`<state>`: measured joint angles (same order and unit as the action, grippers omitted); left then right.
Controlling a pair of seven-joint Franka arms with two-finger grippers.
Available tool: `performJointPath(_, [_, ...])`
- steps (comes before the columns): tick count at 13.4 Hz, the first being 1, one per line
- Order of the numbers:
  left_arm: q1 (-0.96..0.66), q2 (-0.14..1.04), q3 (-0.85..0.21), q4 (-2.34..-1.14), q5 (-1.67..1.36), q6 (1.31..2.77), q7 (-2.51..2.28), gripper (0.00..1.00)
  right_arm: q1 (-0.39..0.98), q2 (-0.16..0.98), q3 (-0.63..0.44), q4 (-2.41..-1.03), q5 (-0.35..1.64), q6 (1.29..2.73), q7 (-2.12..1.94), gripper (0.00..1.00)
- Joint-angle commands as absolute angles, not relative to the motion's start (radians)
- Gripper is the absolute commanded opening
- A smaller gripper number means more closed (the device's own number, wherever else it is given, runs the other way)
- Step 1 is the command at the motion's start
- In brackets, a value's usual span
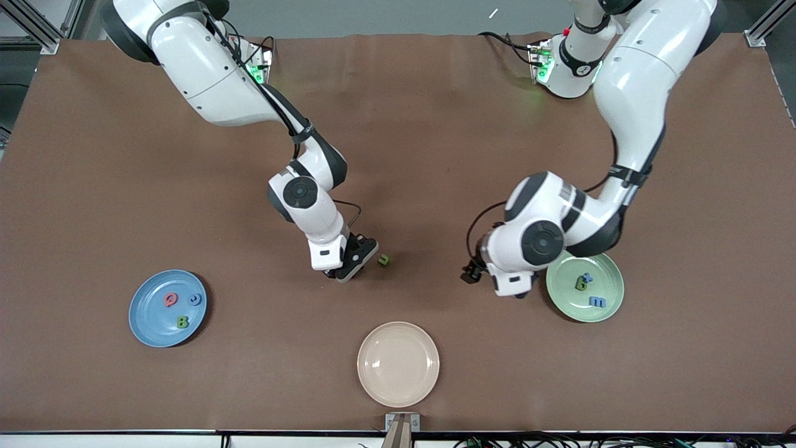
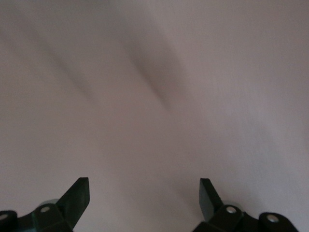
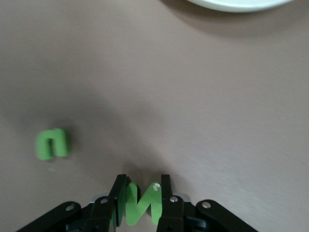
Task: Sort uppercase to blue plate, lowercase to green plate
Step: 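Grasp the green N with the right gripper while the left gripper reaches u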
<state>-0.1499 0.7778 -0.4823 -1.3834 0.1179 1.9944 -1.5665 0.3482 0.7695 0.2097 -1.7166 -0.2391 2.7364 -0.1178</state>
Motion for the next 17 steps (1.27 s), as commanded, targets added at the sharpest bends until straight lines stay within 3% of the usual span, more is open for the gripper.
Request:
performJointPath(1, [-0.225, 0.813, -0.472, -1.356, 0.104, 2.081, -1.600, 1.00, 0.281, 0.729, 0.225, -1.703, -0.238, 2.627, -0.129, 0.04])
performJointPath(5, [-0.323, 0.893, -0.451, -1.323, 0.106, 2.342, -1.626, 0.89, 0.200, 0.687, 0.224, -1.579, -0.238, 2.349, -0.132, 0.04])
performJointPath(8, [-0.455, 0.963, -0.352, -1.201, 0.098, 2.356, -1.632, 0.83, 0.074, 0.649, 0.222, -1.578, -0.236, 2.255, -0.173, 0.04])
performJointPath(12, [-0.517, 0.988, -0.304, -1.175, 0.100, 2.381, -1.609, 0.76, -0.076, 0.649, 0.216, -1.574, -0.233, 2.158, -0.178, 0.04])
performJointPath(14, [-0.595, 1.014, -0.221, -1.132, 0.097, 2.381, -1.620, 0.73, -0.124, 0.652, 0.216, -1.578, -0.233, 2.155, -0.179, 0.06])
performJointPath(17, [-0.610, 1.038, -0.210, -1.098, 0.089, 2.375, -1.621, 0.73, -0.170, 0.669, 0.213, -1.575, -0.242, 2.166, -0.179, 0.13])
